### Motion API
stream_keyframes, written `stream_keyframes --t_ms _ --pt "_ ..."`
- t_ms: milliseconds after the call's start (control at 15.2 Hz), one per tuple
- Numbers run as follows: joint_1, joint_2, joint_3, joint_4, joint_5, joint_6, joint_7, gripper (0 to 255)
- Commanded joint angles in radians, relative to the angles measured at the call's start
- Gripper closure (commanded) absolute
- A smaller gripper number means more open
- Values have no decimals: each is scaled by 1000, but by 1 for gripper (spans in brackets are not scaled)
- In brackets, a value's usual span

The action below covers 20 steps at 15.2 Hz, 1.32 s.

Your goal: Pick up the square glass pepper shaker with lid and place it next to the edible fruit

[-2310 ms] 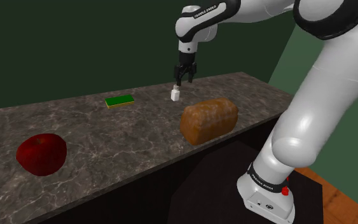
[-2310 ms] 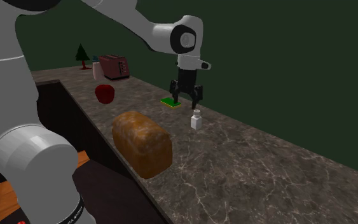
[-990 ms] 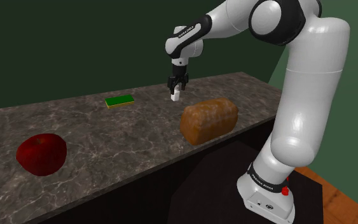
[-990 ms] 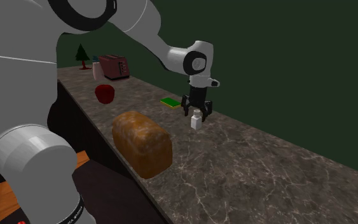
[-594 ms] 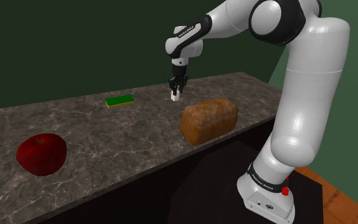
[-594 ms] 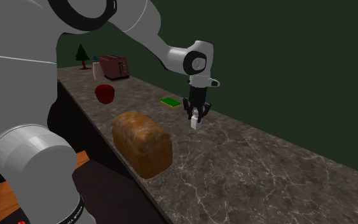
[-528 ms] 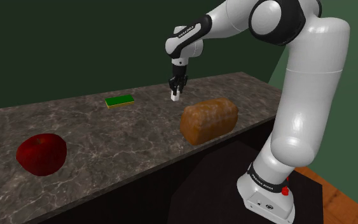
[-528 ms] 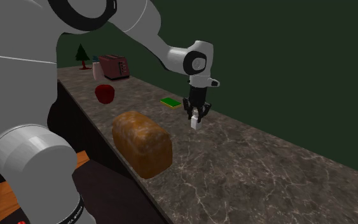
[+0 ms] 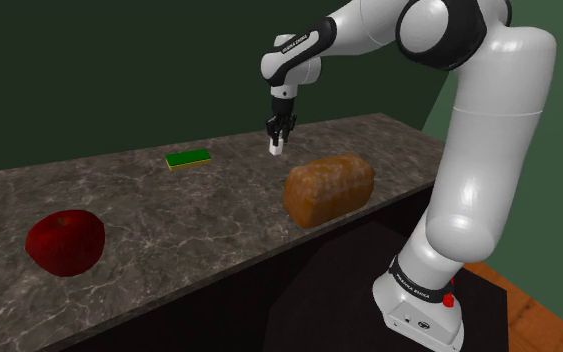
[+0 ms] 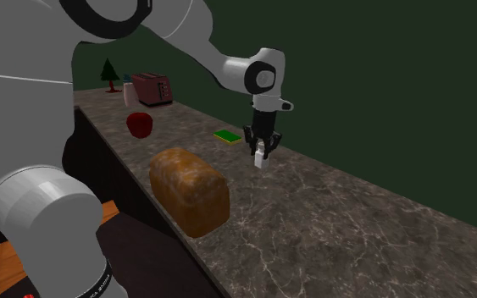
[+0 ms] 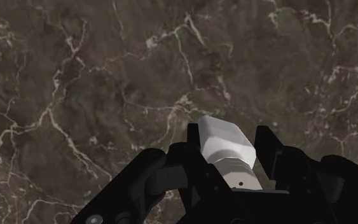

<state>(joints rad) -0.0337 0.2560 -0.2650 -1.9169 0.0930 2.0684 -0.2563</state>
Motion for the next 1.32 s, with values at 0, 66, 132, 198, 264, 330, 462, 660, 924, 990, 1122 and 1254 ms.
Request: stream_keyframes --t_ms 0,66,132,198,264,330,462,660,924,990,1122,1254 --pt "1 -10 -1 12 -4 -22 4 255" --pt "2 -16 -1 18 -6 -34 5 255" --pt "2 -22 -2 25 -8 -46 7 255" --pt "3 -27 -2 32 -10 -58 8 255" --pt "3 -32 -3 39 -12 -70 10 255" --pt "3 -38 -3 46 -14 -82 11 255" --pt "4 -47 -4 61 -17 -106 14 255" --pt "4 -60 -5 85 -22 -143 17 255" --pt "5 -75 -6 121 -27 -193 21 255" --pt "5 -78 -7 131 -28 -205 22 255" --pt "5 -83 -7 151 -30 -231 24 255" --pt "5 -88 -7 171 -32 -256 25 255"
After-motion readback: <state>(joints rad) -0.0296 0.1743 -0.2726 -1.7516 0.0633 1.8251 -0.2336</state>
